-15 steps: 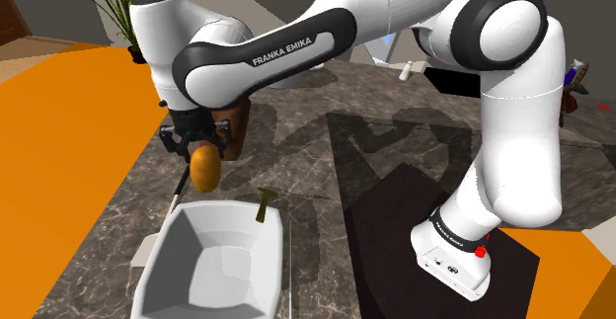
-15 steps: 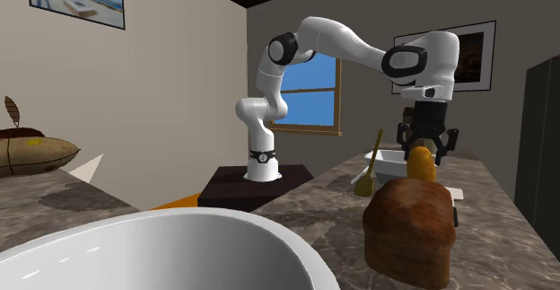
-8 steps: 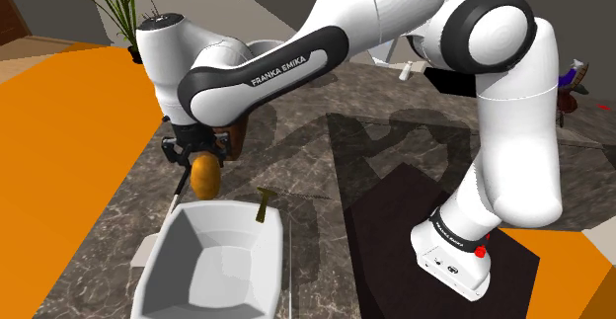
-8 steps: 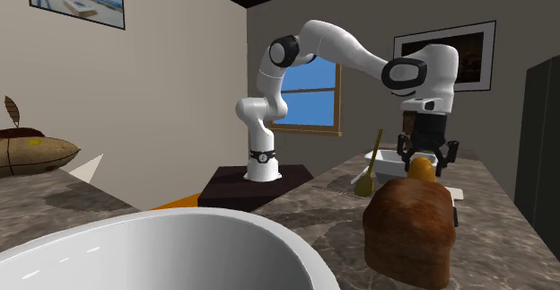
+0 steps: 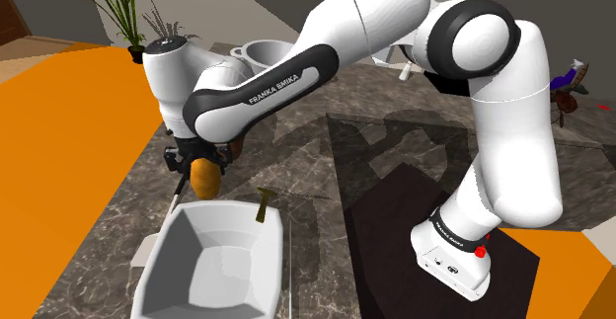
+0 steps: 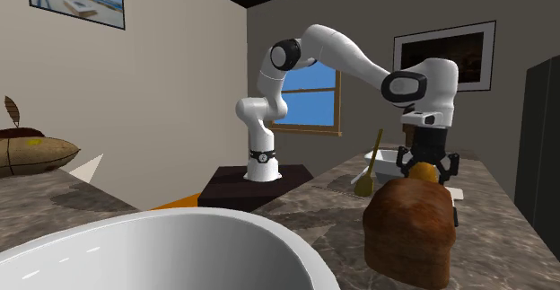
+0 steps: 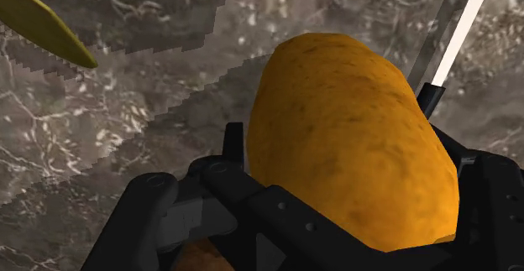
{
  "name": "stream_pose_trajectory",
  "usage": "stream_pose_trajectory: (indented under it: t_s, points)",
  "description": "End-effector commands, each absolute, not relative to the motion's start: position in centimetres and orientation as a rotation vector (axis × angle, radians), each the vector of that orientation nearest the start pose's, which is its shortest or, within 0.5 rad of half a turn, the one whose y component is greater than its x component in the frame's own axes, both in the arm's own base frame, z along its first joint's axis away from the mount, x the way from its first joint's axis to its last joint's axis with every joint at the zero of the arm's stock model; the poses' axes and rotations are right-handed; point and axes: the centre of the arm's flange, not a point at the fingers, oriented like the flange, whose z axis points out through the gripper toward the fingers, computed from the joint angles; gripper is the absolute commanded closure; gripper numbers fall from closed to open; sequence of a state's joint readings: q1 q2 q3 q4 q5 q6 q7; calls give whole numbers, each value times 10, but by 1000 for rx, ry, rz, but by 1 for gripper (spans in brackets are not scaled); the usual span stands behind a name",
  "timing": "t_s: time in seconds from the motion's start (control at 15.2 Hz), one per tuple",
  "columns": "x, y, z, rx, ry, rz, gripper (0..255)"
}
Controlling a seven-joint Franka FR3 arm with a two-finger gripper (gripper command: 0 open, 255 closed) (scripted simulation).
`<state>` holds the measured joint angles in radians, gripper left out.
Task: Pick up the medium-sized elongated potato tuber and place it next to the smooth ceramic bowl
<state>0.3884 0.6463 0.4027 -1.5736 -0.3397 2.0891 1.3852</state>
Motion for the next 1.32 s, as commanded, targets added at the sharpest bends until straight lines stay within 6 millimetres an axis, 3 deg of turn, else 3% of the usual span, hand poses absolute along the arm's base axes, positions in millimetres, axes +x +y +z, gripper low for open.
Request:
stream_pose_trajectory:
  t_s: [0.0,0.4,0.46,0.79,1.06,1.25]
  points:
    - [518,449,265,-3145,761,6,255]
    - [518,449,265,-3145,761,6,255]
    - [517,450,264,-3145,761,6,0]
    - [518,449,265,-3145,761,6,0]
    - [519,454,314,-3145,761,6,0]
    - [519,454,314,-3145,761,6,0]
